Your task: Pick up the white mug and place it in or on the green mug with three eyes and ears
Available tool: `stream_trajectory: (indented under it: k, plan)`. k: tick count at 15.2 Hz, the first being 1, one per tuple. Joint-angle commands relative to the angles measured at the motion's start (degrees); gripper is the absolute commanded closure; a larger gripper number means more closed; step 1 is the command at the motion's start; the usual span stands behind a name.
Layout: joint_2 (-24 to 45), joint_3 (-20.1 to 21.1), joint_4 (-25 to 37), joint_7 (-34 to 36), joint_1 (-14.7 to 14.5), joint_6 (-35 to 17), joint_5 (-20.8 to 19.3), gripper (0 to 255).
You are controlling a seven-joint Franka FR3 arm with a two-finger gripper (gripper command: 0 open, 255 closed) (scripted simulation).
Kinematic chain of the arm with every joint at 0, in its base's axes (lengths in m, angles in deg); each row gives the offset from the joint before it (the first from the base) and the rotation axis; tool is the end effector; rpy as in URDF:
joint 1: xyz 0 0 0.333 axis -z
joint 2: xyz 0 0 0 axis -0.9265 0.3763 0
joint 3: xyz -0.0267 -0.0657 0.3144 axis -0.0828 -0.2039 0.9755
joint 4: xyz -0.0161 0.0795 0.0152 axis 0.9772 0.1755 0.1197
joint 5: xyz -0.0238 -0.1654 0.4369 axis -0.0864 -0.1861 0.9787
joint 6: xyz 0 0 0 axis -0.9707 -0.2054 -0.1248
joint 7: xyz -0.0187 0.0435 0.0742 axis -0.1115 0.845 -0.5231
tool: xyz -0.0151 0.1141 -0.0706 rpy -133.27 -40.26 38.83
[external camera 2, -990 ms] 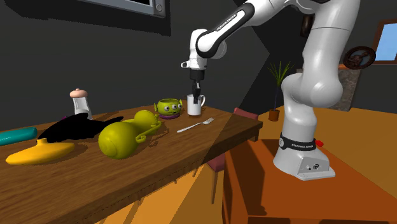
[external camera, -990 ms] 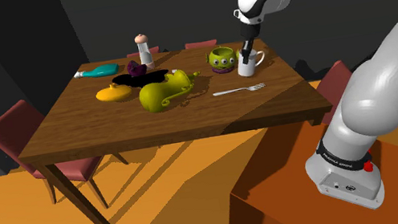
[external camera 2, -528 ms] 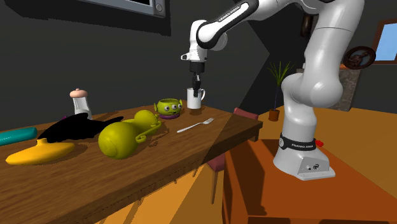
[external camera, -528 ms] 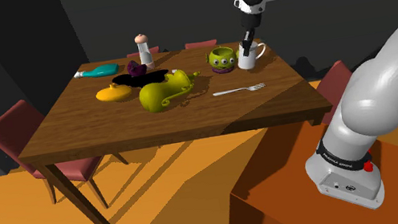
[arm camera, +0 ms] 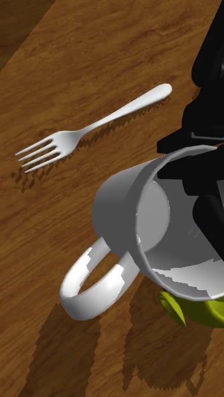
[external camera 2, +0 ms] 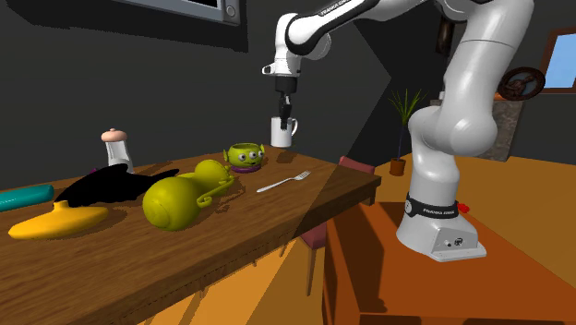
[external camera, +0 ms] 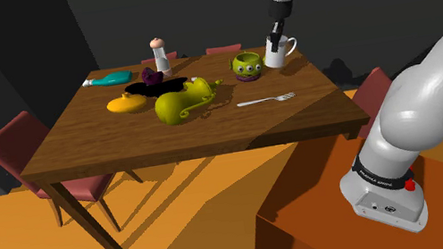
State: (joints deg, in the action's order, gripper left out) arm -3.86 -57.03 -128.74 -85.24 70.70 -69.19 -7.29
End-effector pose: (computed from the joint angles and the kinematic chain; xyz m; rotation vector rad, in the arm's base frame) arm 0.4812 -0.2543 0.4181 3.1164 0.3374 0.1056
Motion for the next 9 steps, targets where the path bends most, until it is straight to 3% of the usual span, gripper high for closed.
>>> stream_trajectory:
  k: [1,9]
  plan:
    - [-0.4,0.2,1.3,0.1,0.0,1.7,-0.1,255]
    - [-1.5,0.8,6.5,0.4,-0.1,8.0,-0.1,255]
